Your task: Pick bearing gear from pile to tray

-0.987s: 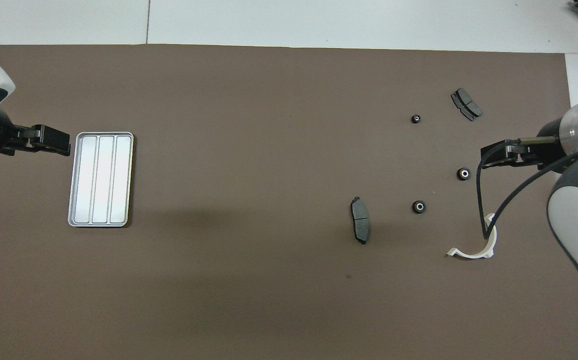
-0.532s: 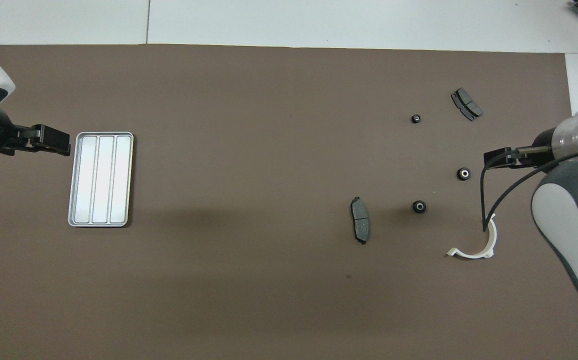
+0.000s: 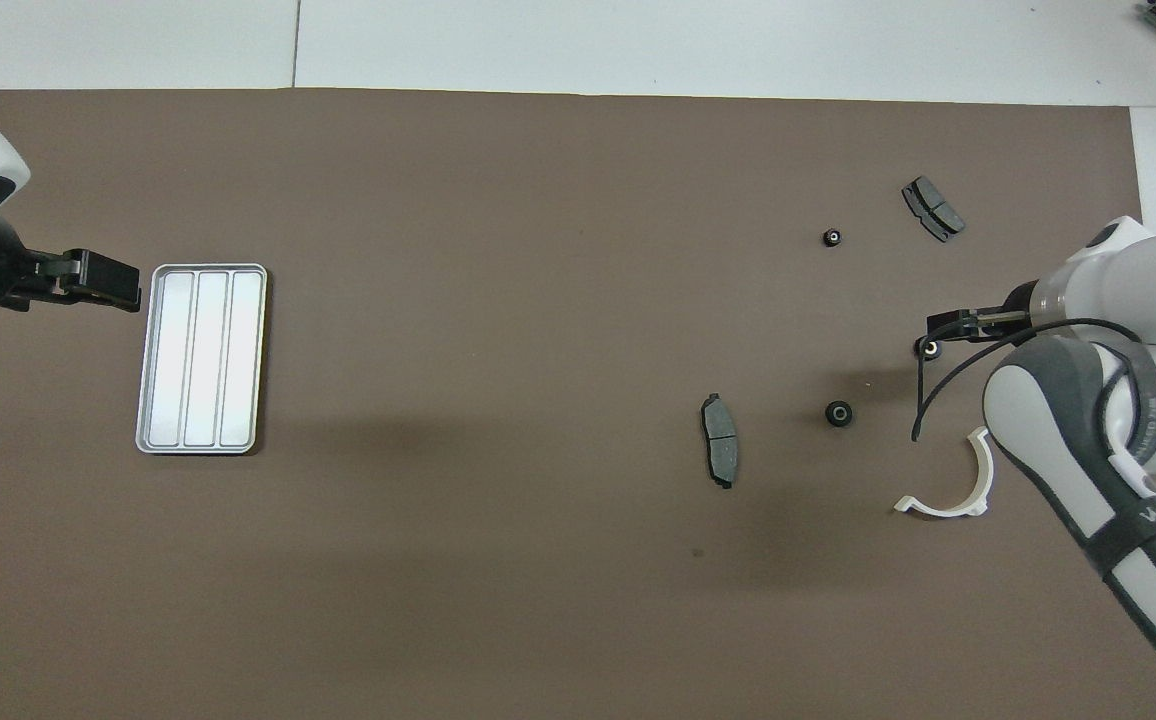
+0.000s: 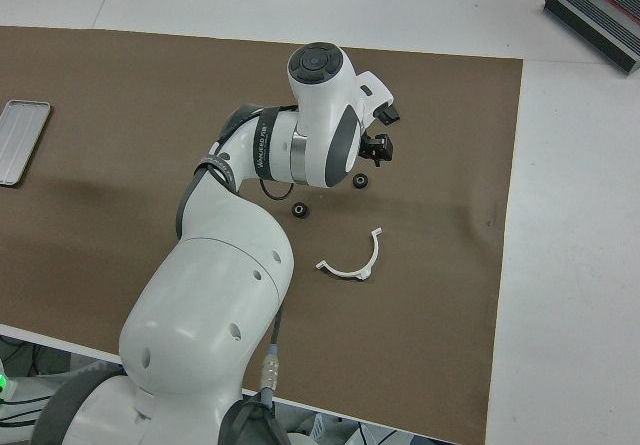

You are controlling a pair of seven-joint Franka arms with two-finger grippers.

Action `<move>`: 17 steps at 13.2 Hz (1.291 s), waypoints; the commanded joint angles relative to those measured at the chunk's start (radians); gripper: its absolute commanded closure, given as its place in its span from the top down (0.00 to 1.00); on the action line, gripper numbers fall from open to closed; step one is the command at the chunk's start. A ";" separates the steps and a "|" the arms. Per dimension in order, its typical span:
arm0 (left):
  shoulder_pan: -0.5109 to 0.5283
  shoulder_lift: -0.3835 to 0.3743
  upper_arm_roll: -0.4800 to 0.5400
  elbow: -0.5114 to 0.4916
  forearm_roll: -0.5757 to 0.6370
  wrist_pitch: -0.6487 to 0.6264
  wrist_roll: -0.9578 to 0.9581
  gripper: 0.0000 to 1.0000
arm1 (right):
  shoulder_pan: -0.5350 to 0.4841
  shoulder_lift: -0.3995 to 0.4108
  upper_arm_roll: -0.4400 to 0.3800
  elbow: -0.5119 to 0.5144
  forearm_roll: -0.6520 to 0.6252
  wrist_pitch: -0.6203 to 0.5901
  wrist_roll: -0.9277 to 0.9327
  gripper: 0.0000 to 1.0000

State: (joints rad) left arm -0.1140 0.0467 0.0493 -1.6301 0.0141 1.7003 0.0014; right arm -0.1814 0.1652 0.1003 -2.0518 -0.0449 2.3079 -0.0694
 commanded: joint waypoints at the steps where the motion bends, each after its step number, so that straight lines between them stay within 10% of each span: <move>1: -0.001 -0.031 0.001 -0.036 0.012 0.012 0.003 1.00 | -0.020 0.046 0.010 -0.024 0.027 0.108 -0.043 1.00; 10: -0.001 -0.031 0.001 -0.036 0.012 0.012 0.002 1.00 | -0.018 0.129 0.010 -0.037 0.027 0.160 -0.043 0.97; 17: -0.001 -0.031 0.001 -0.036 0.014 0.013 0.002 1.00 | -0.018 0.122 0.010 -0.038 0.027 0.104 -0.044 0.35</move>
State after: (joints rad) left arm -0.1140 0.0467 0.0493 -1.6304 0.0141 1.7003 0.0014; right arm -0.1825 0.3022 0.1003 -2.0774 -0.0449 2.4302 -0.0698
